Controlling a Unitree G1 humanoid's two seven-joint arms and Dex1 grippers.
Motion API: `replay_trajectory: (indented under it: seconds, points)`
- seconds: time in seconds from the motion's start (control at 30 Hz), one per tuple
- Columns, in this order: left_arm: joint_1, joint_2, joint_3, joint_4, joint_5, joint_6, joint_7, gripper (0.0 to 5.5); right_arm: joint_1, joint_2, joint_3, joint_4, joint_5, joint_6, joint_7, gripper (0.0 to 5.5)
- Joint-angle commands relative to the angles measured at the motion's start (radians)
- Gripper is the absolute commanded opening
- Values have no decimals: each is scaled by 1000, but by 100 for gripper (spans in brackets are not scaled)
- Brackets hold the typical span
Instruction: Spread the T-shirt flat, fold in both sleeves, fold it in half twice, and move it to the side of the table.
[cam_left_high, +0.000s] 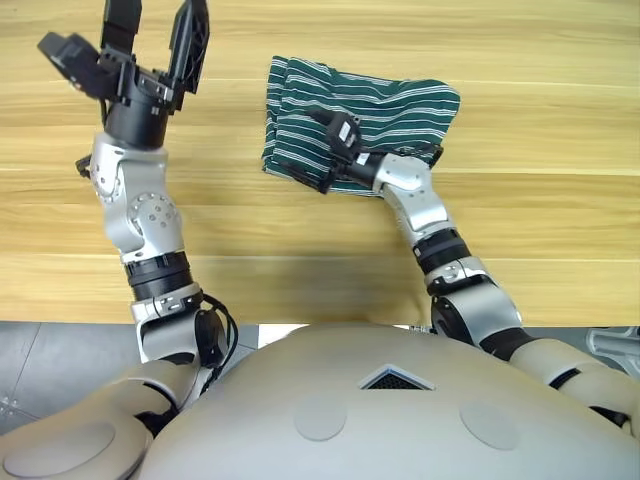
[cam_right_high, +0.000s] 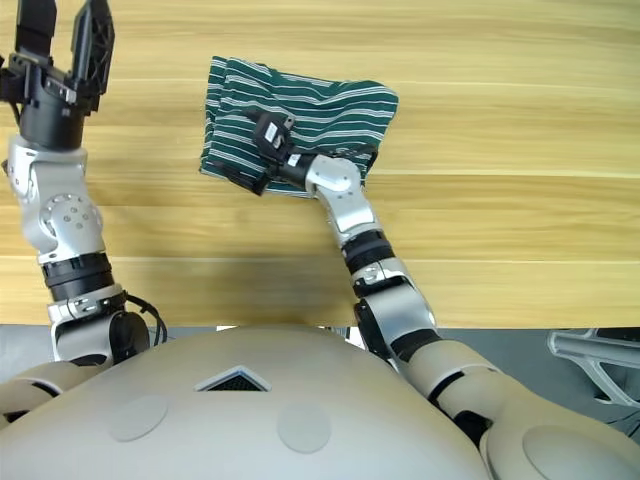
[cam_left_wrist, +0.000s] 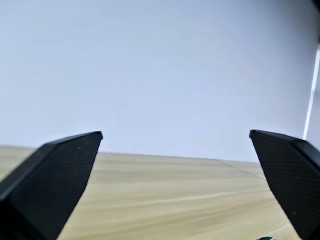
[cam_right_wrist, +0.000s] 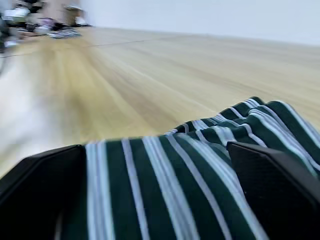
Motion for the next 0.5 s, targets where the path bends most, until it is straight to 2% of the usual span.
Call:
replay_trajectory:
  seconds: [0.03, 0.13, 0.23, 0.3, 0.37, 0.5]
  points:
    - [45, -25, -26, -42, 20, -29, 24, 539, -156, 76, -25, 240, -21, 130, -132, 540]
    - [51, -28, -26, -23, 18, -43, 34, 539, -182, 105, -19, 369, -17, 178, -85, 540]
    - [50, -22, -25, -11, 9, -47, 38, 539, -155, 106, 14, 387, -9, 223, 42, 540]
    - [51, -18, -21, -11, 5, -49, 43, 539, -135, 90, 57, 395, -45, 214, 62, 540]
    - [54, -17, -20, -11, 12, -56, 46, 539, -104, 55, 128, 371, -93, 175, 112, 540]
    - [56, -18, -28, -4, 23, -70, 46, 539, 3, -113, 258, 141, -104, 72, 393, 540]
